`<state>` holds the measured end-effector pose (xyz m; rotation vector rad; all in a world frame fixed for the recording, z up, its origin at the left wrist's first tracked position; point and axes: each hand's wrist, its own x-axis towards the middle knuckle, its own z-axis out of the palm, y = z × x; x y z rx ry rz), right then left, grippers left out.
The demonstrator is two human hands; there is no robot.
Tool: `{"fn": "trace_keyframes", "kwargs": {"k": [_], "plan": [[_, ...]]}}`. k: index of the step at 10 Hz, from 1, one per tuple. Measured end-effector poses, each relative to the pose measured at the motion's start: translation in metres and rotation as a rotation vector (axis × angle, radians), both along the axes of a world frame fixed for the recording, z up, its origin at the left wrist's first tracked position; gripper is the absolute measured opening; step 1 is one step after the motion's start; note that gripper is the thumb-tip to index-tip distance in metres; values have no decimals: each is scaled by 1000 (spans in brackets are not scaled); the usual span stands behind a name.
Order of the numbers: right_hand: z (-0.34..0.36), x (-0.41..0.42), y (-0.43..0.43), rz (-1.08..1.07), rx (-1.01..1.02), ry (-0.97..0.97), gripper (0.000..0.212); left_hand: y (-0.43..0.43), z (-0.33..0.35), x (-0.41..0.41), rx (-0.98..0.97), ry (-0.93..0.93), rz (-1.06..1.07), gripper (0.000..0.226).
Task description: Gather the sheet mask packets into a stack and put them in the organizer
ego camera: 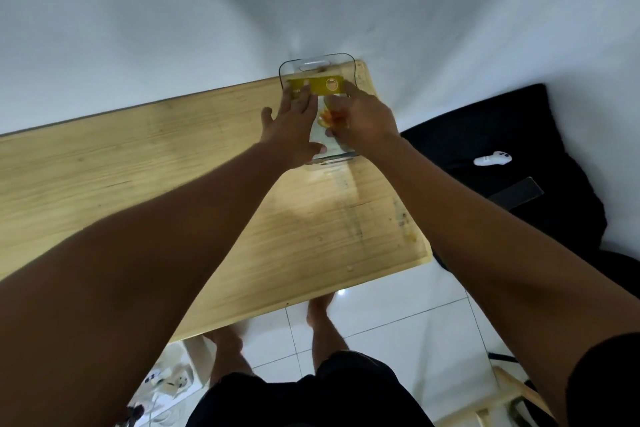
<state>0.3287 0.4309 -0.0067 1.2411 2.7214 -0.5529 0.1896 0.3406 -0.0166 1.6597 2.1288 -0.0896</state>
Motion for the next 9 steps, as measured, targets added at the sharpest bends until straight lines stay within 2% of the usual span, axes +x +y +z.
{"fn": "trace_keyframes", "kwargs": {"k": [1, 2, 4, 7, 8, 9], "plan": [[-8, 4, 7, 83, 32, -68, 79, 3, -2, -8, -11, -5, -23, 103], [-18, 7, 15, 24, -124, -52, 91, 9, -6, -14, -36, 0, -54, 105], [-25, 4, 19, -48, -232, -65, 95, 14, -8, -15, -90, 39, -73, 104], [-10, -4, 12, -27, -264, -136, 89, 19, 4, -4, -191, 120, -91, 103], [1, -1, 8, -13, -185, -44, 83, 17, 14, -12, -138, 69, -47, 108], [15, 14, -3, -109, -98, 238, 78, -14, 18, -26, 245, -61, 23, 92]]}}
